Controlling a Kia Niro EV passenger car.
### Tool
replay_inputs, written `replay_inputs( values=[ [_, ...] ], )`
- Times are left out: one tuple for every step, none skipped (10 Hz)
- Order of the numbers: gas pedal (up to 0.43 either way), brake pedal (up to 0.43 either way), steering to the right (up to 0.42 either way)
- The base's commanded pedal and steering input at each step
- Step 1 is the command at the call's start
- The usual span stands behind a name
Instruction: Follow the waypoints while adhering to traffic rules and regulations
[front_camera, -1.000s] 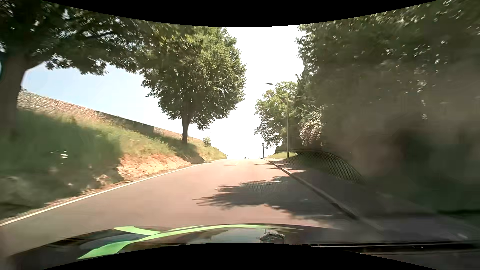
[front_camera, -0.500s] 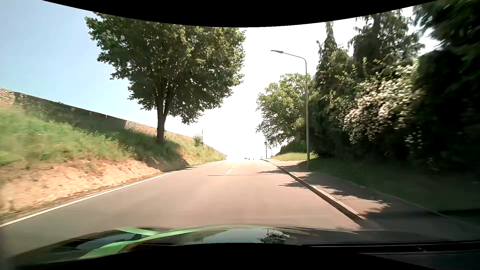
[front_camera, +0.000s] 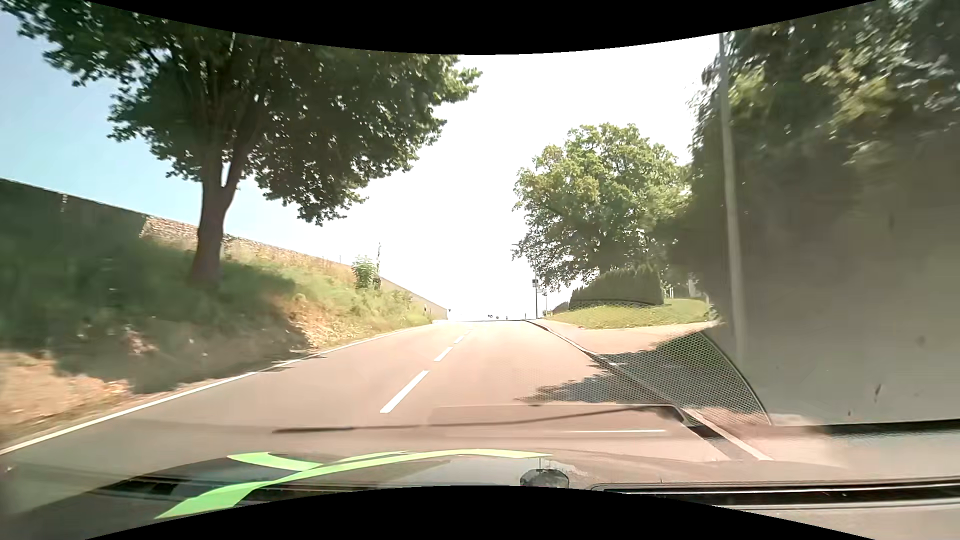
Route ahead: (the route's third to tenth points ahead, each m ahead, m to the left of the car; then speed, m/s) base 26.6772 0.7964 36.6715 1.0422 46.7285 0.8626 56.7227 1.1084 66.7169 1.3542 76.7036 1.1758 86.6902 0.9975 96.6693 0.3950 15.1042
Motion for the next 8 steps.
replay_inputs(
  values=[
    [0.311,0.000,-0.002],
    [0.311,0.000,-0.002],
    [0.280,0.000,-0.003],
    [0.260,0.000,-0.003],
    [0.260,0.000,-0.003],
    [0.248,0.000,-0.003],
    [0.228,0.000,-0.003],
    [0.177,0.000,-0.003]
  ],
)
